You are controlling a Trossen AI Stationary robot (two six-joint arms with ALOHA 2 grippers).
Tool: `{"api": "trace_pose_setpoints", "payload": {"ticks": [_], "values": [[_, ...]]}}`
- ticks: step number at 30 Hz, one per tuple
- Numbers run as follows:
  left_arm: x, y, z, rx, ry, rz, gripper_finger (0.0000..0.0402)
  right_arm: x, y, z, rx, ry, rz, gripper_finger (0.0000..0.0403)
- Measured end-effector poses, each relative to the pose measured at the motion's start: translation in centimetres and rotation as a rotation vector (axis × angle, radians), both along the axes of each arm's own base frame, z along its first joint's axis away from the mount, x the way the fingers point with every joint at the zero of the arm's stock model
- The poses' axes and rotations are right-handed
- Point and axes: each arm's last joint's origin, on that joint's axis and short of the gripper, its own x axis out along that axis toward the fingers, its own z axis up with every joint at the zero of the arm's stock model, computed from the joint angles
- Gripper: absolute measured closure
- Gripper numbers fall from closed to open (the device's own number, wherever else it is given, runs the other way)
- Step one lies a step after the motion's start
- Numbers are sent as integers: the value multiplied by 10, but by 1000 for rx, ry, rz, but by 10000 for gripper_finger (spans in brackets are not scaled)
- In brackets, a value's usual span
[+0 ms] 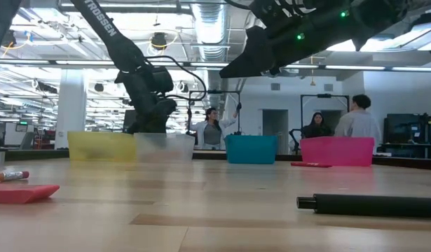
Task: Sort crayons/erasers/pens/pencils in bins
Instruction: Adjust the transparent bin on the table
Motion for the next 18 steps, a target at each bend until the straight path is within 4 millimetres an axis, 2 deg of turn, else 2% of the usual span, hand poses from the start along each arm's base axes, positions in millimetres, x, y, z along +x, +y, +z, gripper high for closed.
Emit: {"api": "trace_pose_setpoints", "payload": {"ticks": [5,10,14,18], "values": [[2,3,5,38,11,-8,317,0,0,0,-1,3,0,400],[6,4,30,166,-9,-44,325,0,0,-2,-3,19,0,398],[7,-8,56,287,-28,-99,353,-1,0,-2,-3,19,0,400],[9,-34,77,409,-149,-175,387,-5,-1,-8,0,31,-2,400]]}}
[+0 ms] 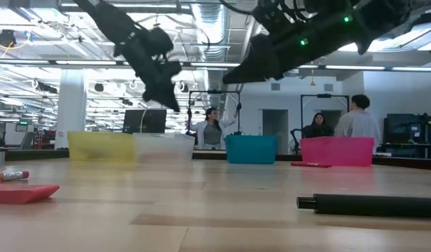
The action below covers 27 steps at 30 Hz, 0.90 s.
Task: Sort crayons/erasers/pens/pencils in bins
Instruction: Adjust the transparent bin on the table
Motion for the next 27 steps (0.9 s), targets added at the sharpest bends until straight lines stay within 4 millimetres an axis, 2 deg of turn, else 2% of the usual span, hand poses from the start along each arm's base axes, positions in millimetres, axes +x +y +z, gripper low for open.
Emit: {"api": "trace_pose_setpoints", "payload": {"ticks": [3,6,9,13,16,19,27], "values": [[-2,-26,4,27,-91,-100,399,-4,-2,-5,19,-23,-8,401],[-8,-56,1,48,-69,-213,399,-9,-4,-9,27,-55,-10,400],[-17,-84,-11,31,35,-277,401,-10,-4,-8,30,-76,-11,401],[-19,-108,-34,24,146,-287,401,-10,-4,-7,31,-84,-11,400],[-14,-112,-50,122,211,-230,401,-9,-4,-7,32,-91,-11,400],[-7,-106,-59,168,219,-167,401,-9,-4,-6,32,-95,-11,401],[14,-97,-94,151,227,-191,401,-9,-4,-5,25,-100,-9,401]]}}
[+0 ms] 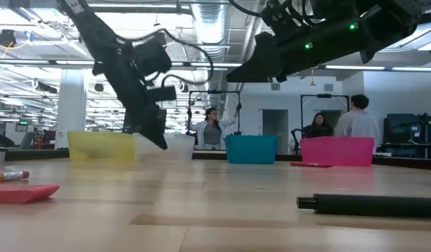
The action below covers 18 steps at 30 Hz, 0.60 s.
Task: Sort crayons/erasers/pens/pencils in bins
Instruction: Adjust the transparent bin on the table
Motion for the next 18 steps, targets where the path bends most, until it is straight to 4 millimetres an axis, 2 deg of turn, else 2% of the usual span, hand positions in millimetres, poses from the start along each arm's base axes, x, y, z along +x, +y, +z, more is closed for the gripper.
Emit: {"api": "trace_pose_setpoints", "payload": {"ticks": [5,18], "values": [[6,4,-9,35,-11,23,401,0,0,0,-1,1,0,399],[4,22,-5,61,-77,84,401,0,0,0,-8,5,1,400]]}}
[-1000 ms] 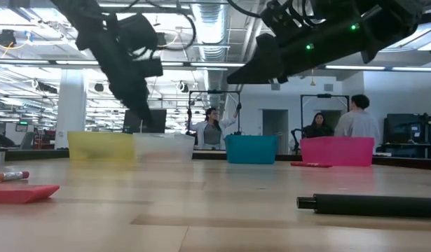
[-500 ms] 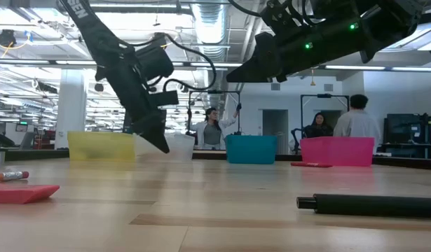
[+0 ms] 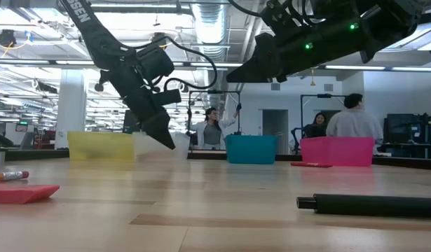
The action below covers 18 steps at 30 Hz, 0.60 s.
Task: Sort crayons/erasers/pens/pencils in bins
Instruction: Adjust the transparent bin on the table
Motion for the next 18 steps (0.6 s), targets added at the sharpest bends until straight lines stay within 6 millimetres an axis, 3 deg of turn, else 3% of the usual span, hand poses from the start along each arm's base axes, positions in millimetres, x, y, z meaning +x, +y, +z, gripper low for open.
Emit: {"api": "trace_pose_setpoints", "payload": {"ticks": [18], "values": [[5,0,8,-28,39,-37,401,0,0,0,0,3,0,399]]}}
